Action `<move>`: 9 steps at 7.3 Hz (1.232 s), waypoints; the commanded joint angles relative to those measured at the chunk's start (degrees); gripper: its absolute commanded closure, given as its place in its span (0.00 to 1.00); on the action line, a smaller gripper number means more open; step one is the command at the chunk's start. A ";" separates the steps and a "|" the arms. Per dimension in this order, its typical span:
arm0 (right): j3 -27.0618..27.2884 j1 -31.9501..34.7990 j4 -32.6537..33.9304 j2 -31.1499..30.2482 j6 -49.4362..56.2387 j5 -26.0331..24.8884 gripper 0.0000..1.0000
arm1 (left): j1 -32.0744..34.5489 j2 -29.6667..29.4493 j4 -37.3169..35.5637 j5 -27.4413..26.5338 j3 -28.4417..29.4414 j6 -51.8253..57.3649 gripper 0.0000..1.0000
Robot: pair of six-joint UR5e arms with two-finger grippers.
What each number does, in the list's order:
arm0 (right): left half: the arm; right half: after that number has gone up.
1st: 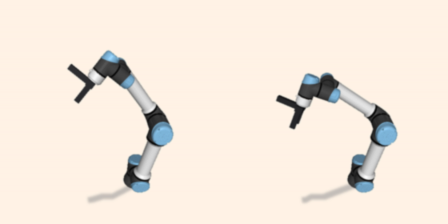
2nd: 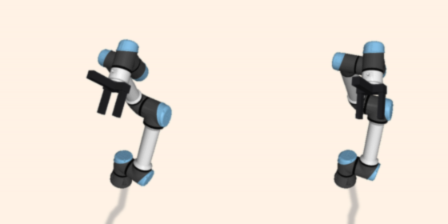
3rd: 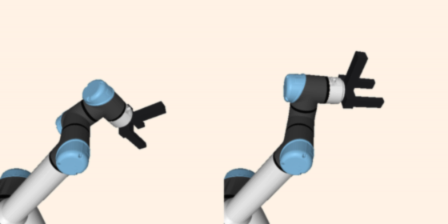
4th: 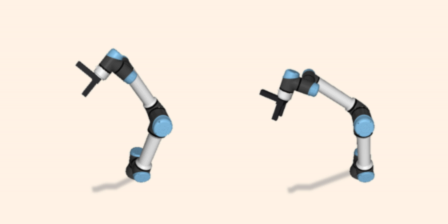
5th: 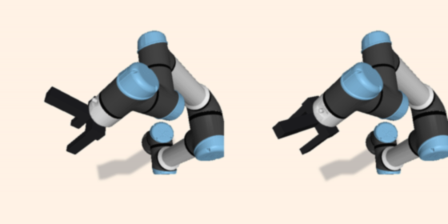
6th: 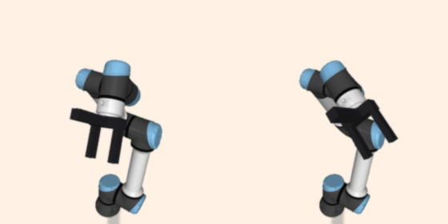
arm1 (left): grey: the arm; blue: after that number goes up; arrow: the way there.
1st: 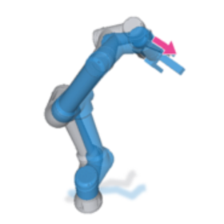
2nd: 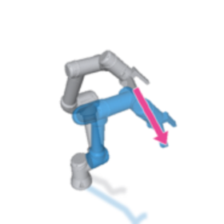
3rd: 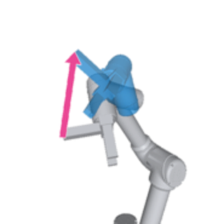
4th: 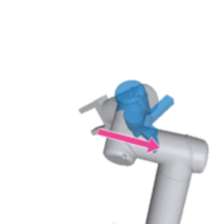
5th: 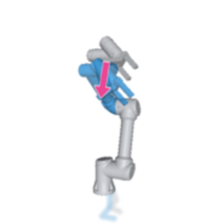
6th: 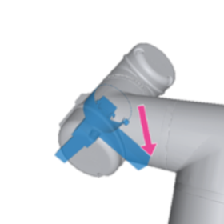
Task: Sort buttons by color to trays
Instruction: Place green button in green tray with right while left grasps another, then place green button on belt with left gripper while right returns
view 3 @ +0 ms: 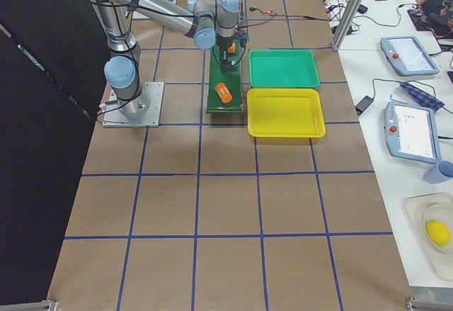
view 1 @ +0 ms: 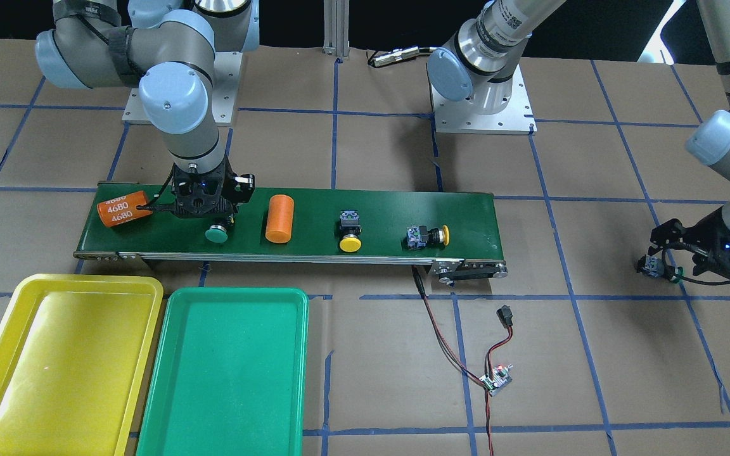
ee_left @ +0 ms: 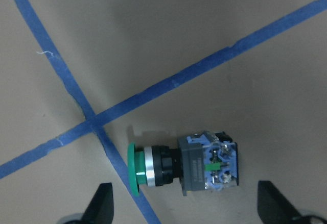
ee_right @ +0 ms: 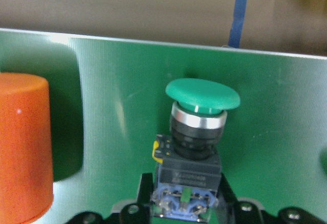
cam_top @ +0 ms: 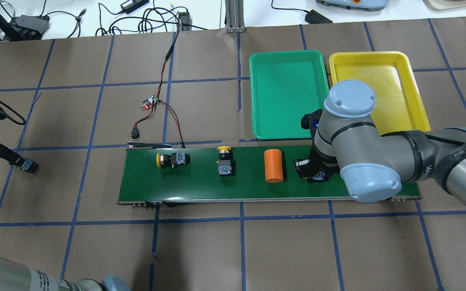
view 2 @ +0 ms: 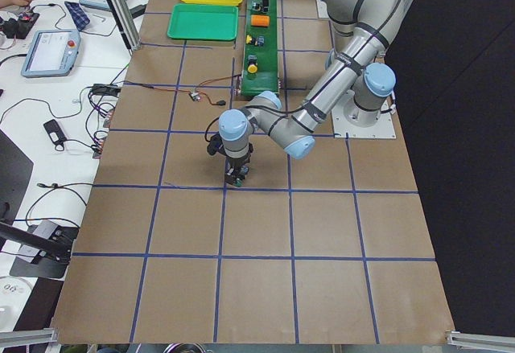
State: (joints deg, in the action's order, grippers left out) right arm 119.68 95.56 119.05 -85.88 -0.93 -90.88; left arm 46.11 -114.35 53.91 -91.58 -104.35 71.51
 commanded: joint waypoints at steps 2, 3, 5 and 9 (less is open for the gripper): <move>-10.82 -0.02 -0.93 6.28 -0.38 0.43 0.92 | -0.06 -2.19 -0.47 0.43 -0.51 0.13 0.00; -18.87 0.07 -1.80 12.17 -0.04 0.09 0.86 | -0.06 -3.33 -0.47 0.52 -0.51 -0.05 0.00; -31.47 0.24 -2.16 23.86 0.14 0.52 0.70 | -0.06 -2.91 -1.87 0.08 -0.42 0.04 1.00; -32.58 0.33 -4.00 25.15 0.05 0.35 0.00 | 15.25 12.44 12.41 2.35 -3.49 -31.83 1.00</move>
State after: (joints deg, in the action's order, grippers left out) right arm 87.13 95.89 115.32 -60.79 -0.88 -90.58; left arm 54.74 -106.69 61.48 -90.76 -106.86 52.93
